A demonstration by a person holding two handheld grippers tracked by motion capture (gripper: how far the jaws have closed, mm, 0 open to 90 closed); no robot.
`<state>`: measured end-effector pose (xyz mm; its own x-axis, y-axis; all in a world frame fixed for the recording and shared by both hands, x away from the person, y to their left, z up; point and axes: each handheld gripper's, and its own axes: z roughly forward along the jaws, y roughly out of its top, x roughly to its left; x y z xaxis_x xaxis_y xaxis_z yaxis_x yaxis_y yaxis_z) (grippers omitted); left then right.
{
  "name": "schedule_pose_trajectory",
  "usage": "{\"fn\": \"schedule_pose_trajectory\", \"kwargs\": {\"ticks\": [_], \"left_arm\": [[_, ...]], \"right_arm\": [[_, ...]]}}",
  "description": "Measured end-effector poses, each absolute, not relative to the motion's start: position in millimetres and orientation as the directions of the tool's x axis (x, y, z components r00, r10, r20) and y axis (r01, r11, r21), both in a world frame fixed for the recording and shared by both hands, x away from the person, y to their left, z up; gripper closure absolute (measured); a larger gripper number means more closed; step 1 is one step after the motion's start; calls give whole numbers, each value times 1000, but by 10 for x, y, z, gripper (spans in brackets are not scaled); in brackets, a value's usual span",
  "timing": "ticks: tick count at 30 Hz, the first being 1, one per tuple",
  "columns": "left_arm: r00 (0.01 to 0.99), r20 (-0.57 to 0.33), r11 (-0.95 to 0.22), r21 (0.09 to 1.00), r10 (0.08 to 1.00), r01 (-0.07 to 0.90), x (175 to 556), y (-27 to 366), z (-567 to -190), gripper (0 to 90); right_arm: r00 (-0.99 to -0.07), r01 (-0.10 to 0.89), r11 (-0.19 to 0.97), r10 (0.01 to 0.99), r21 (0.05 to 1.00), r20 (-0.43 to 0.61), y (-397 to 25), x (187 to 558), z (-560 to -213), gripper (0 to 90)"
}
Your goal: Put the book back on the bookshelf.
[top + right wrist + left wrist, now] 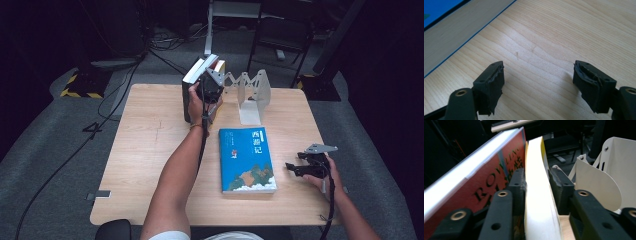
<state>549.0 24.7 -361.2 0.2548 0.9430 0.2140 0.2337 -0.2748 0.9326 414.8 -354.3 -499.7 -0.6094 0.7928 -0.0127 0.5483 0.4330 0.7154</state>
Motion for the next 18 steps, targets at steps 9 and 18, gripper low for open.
{"fn": "schedule_pose_trajectory", "kwargs": {"ticks": [9, 18], "left_arm": [[292, 239, -312, 919, 926, 240, 5436, 223, -3570, 519], [379, 246, -349, 909, 892, 230, 5408, 185, -3539, 713]], "right_arm": [[-613, 545, 435, 790, 717, -14, -3534, 4150, -4999, 252], [-614, 545, 435, 789, 717, -12, -3532, 4149, -4999, 251]]}}
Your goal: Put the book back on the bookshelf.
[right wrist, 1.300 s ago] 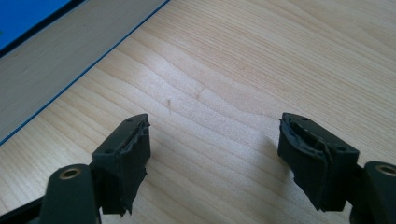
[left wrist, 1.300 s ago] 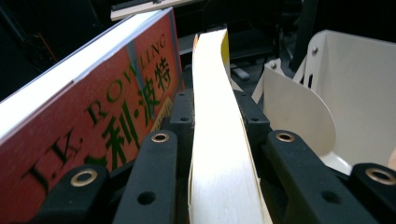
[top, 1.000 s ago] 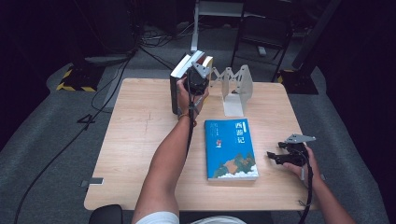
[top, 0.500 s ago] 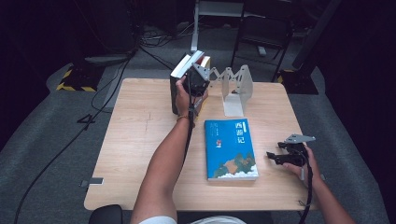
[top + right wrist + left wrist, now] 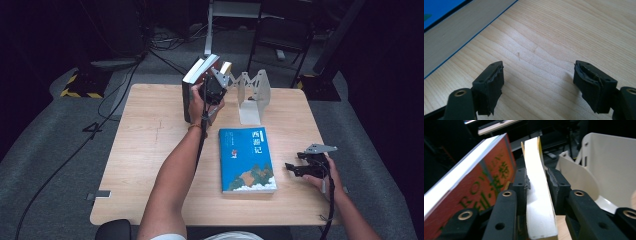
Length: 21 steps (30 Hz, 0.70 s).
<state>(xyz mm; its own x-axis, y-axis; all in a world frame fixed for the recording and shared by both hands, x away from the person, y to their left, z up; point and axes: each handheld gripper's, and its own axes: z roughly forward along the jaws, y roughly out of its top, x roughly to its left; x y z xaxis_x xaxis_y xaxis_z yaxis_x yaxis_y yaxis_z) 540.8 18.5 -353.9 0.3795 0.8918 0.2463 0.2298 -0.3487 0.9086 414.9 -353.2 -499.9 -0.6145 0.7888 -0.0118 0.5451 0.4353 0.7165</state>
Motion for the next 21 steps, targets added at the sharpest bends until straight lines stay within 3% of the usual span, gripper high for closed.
{"fn": "schedule_pose_trajectory", "kwargs": {"ticks": [7, 21], "left_arm": [[384, 147, -257, 933, 911, 251, 5449, 72, -3527, 742], [368, 52, -158, 952, 928, 263, 5576, -180, -3495, 745]], "right_arm": [[-616, 544, 436, 787, 717, -11, -3531, 4150, -5000, 249], [-619, 544, 437, 785, 717, -9, -3537, 4148, -5001, 248]]}}
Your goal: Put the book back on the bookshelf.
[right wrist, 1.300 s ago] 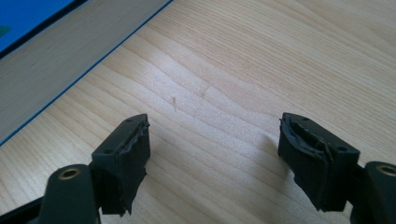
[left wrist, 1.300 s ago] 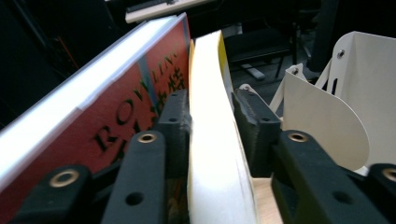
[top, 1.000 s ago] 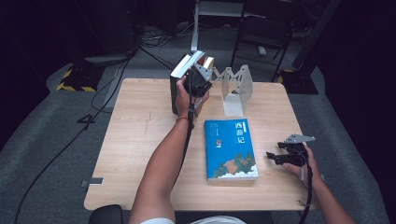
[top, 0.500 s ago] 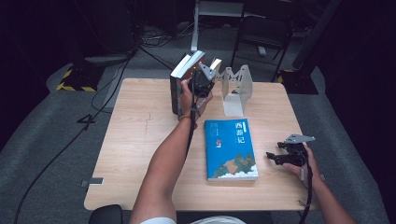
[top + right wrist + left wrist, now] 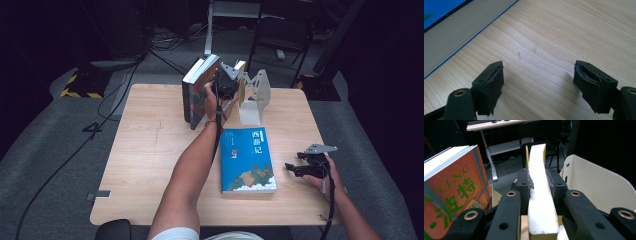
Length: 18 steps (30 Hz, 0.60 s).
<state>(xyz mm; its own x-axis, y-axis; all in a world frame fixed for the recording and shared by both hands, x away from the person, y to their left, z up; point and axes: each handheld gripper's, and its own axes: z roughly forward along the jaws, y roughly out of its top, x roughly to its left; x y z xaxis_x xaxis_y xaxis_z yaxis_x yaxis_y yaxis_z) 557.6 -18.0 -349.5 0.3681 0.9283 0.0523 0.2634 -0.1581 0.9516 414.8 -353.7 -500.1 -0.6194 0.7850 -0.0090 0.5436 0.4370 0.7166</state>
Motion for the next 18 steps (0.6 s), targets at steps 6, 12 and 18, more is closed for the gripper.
{"fn": "schedule_pose_trajectory", "kwargs": {"ticks": [6, 12, 18], "left_arm": [[375, 21, -125, 958, 927, 256, 5535, -266, -3526, 738], [412, 62, -170, 958, 909, 231, 5386, -304, -3543, 682], [449, 38, -189, 936, 893, 297, 5329, -229, -3713, 562]], "right_arm": [[-621, 543, 438, 784, 716, -9, -3537, 4149, -5000, 248], [-622, 542, 440, 783, 716, -10, -3537, 4148, -5000, 248], [-623, 541, 441, 782, 716, -11, -3526, 4149, -4999, 246]]}}
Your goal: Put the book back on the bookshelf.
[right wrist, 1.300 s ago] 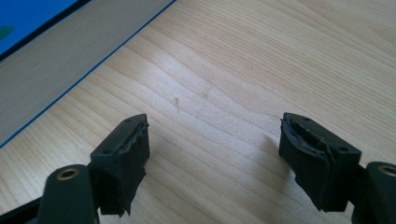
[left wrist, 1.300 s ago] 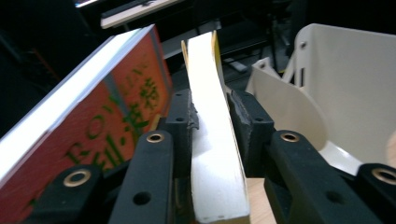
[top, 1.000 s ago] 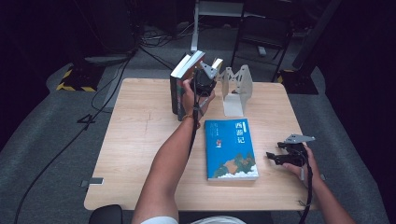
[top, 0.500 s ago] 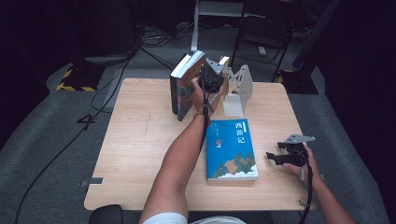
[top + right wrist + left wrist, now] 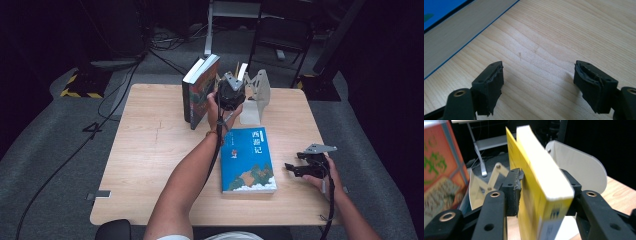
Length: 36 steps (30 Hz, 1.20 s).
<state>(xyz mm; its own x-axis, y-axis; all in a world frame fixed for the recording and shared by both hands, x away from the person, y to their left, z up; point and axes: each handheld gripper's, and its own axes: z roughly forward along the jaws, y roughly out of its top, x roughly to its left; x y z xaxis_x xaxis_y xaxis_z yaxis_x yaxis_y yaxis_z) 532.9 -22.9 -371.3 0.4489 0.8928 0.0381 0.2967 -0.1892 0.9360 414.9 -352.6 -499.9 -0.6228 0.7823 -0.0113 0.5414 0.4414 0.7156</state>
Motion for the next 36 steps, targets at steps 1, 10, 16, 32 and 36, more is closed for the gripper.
{"fn": "schedule_pose_trajectory", "kwargs": {"ticks": [1, 10, 16, 32, 36], "left_arm": [[454, 30, -189, 932, 891, 310, 5316, -215, -3769, 559], [494, 15, -264, 859, 870, 438, 5297, -217, -4256, 617], [466, 25, -248, 871, 885, 425, 5310, -314, -4252, 677], [493, -44, -189, 891, 869, 413, 5387, -498, -4229, 575], [503, -70, -172, 892, 862, 418, 5355, -471, -4221, 512]], "right_arm": [[-624, 540, 443, 781, 716, -12, -3526, 4149, -5000, 246], [-623, 540, 440, 782, 717, -10, -3527, 4149, -5003, 245], [-625, 539, 441, 781, 718, -11, -3528, 4151, -5003, 244], [-628, 536, 441, 778, 720, -8, -3531, 4150, -5006, 243], [-628, 537, 442, 778, 719, -9, -3530, 4151, -5004, 243]]}}
